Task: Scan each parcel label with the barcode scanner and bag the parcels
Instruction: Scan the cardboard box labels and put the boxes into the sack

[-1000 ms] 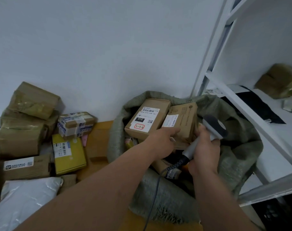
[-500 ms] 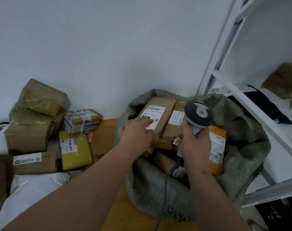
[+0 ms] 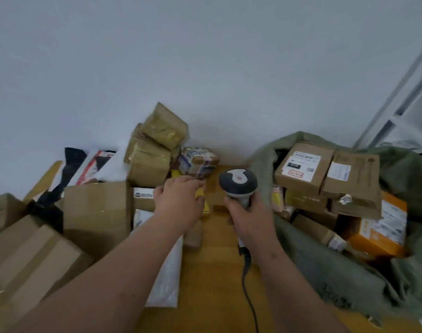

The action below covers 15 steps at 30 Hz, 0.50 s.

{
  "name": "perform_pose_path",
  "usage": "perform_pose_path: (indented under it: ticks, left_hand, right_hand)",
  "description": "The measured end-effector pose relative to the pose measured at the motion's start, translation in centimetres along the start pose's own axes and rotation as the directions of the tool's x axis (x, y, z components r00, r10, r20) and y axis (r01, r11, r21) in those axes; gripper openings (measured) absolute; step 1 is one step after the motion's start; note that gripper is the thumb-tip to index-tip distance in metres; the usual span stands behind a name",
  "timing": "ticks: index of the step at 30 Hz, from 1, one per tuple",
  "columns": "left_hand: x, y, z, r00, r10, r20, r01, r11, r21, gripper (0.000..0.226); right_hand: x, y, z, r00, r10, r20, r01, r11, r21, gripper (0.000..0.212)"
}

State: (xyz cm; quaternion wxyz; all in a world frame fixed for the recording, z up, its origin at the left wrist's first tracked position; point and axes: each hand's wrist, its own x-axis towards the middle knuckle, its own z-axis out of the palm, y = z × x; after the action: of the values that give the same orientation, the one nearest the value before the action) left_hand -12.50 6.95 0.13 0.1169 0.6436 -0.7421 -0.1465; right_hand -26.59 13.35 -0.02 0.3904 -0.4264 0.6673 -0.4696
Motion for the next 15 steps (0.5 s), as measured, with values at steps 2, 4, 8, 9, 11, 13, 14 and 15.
perform_pose_path:
  ticks: [2,4,8,9,11,13,14,15]
  left_hand:
    - [-1.4,-4.0,-1.3,1.000,0.005,-0.012,-0.006,0.998,-0.057,0.034]
    - [-3.1,-7.6,-2.8,1.000,-0.028,-0.007,0.028,1.000,0.004,0.038]
    - [-5.7,-13.4,-5.4,0.997,-0.082,0.008,0.080,0.990,0.116,0.038]
    - [-6.3,-14.7,-6.0,0.995,-0.102,0.018,0.098,0.985,0.141,0.037]
    - [-7.5,-17.1,-7.0,0.990,-0.135,0.040,0.125,0.974,0.191,0.035]
    - [-8.9,-19.4,-7.6,0.987,-0.155,0.035,0.143,0.962,0.233,0.031]
    - [-9.6,-20.4,-7.7,0.986,-0.165,0.028,0.153,0.957,0.247,0.030]
    - [-10.3,-21.4,-7.8,0.983,-0.181,0.024,0.169,0.951,0.259,0.030]
  right_hand:
    - [-1.7,-0.8,3.3,0.999,0.000,0.045,0.001,1.000,-0.027,0.019]
    - [-3.2,-1.1,6.6,0.997,-0.006,0.081,0.011,0.998,-0.061,0.016]
    - [-6.2,-1.7,12.3,0.987,0.000,0.159,0.008,0.999,-0.050,0.010]
    - [-6.9,-1.7,13.6,0.984,0.003,0.178,0.007,0.998,-0.055,0.010]
    - [-8.2,-1.8,15.8,0.977,0.007,0.215,0.013,0.996,-0.092,0.011]
    - [-9.3,-2.1,17.6,0.971,0.016,0.239,0.013,0.992,-0.122,0.013]
    - [-9.6,-2.3,18.4,0.969,0.020,0.247,0.014,0.991,-0.134,0.013]
    - [-9.9,-2.3,19.0,0.966,0.029,0.256,0.008,0.990,-0.140,0.014]
